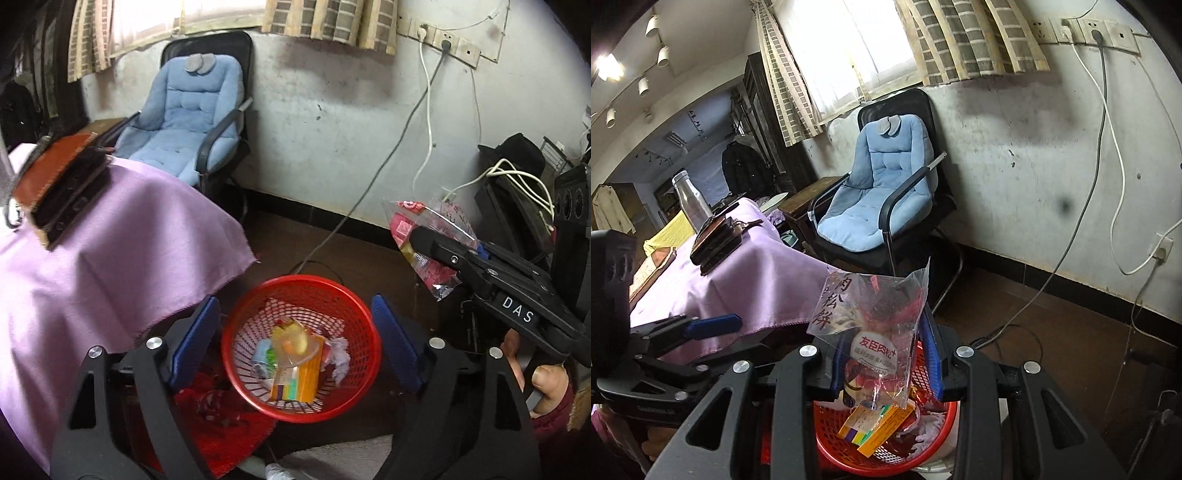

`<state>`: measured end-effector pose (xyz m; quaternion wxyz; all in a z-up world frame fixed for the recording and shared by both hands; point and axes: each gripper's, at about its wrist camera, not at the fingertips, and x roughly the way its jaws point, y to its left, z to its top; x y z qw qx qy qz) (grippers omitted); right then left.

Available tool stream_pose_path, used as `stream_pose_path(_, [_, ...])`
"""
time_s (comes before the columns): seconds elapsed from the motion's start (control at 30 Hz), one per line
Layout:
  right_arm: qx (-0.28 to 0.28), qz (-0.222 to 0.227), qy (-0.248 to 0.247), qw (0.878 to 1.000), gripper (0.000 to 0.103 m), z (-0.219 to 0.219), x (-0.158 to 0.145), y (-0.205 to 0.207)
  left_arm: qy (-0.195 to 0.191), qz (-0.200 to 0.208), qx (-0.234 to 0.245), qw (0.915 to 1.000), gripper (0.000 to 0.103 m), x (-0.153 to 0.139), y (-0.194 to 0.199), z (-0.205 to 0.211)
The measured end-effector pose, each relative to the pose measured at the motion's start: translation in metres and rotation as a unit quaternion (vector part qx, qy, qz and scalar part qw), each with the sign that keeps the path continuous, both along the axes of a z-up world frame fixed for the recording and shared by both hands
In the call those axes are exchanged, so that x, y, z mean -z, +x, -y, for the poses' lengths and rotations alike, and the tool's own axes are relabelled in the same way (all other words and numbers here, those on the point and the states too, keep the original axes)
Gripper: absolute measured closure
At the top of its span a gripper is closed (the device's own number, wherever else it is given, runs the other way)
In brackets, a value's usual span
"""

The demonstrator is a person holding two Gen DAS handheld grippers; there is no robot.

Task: Collect trash
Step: 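Carry cup and bag to the red wastebasket and open both grippers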

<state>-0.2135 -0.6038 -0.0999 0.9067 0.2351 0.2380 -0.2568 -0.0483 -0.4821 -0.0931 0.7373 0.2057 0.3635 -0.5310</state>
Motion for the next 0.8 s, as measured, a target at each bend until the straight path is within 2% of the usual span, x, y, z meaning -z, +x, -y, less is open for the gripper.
stream_pose_path(0.07, [-0.003,0.002,0.003,1.0,0.069,-0.001,0.002,0.0,-0.001,0.005,-0.017,0.9998,0.012,0.0,0.001,-0.009])
stream_pose_path(0.23, [-0.019,0.001,-0.001,1.0,0.069,-0.01,-0.002,0.007,0.001,0.024,-0.052,0.9984,0.007,0.001,-0.001,-0.037])
stream_pose_path(0.37, [-0.041,-0.009,-0.005,0.999,0.065,-0.022,-0.003,0.015,0.012,0.053,-0.075,0.9957,0.007,0.006,-0.006,-0.062])
stream_pose_path(0.8, [-0.08,-0.07,0.016,0.994,0.06,-0.039,0.036,0.055,0.019,0.068,-0.119,0.9904,0.007,0.014,0.008,-0.105])
